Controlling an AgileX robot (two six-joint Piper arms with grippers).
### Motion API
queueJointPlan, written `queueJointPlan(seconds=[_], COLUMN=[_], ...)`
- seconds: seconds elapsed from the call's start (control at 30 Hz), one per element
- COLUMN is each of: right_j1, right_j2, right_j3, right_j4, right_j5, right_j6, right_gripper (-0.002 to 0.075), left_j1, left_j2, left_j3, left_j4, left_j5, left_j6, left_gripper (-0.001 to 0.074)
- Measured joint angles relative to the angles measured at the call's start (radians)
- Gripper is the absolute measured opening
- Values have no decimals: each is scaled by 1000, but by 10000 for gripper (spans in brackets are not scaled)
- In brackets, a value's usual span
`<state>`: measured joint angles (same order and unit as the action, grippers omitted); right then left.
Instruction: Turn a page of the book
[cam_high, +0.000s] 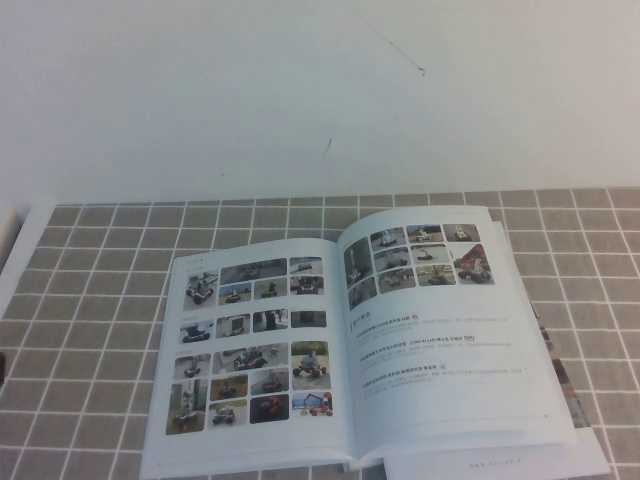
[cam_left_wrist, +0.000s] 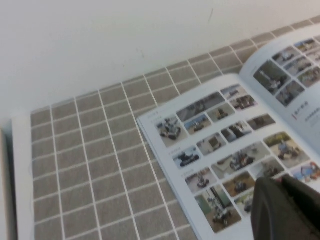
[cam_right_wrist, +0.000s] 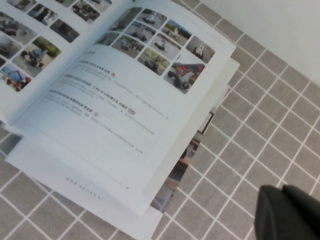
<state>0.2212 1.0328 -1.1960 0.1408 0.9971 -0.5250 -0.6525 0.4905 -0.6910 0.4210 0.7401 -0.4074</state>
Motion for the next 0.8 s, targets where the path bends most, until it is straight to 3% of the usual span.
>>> queueJointPlan(seconds=[0.2,0.47,0.8], right_j1=[0,0,0], right_j2=[-220,-590,-837], right_j3=[294,693,825], right_j4=[14,74,78], right_j5=[-120,-283,-287], right_j6=[4,6,4], right_gripper=[-1,-1,-1], left_j1=[0,0,0], left_j2=[-129,-146,-146], left_j3=[197,363,379], left_j4=[-8,-10,0], left_j5=[-120,-365,-471], left_j6=[-1,-5,-7], left_gripper=[-4,-4,-4])
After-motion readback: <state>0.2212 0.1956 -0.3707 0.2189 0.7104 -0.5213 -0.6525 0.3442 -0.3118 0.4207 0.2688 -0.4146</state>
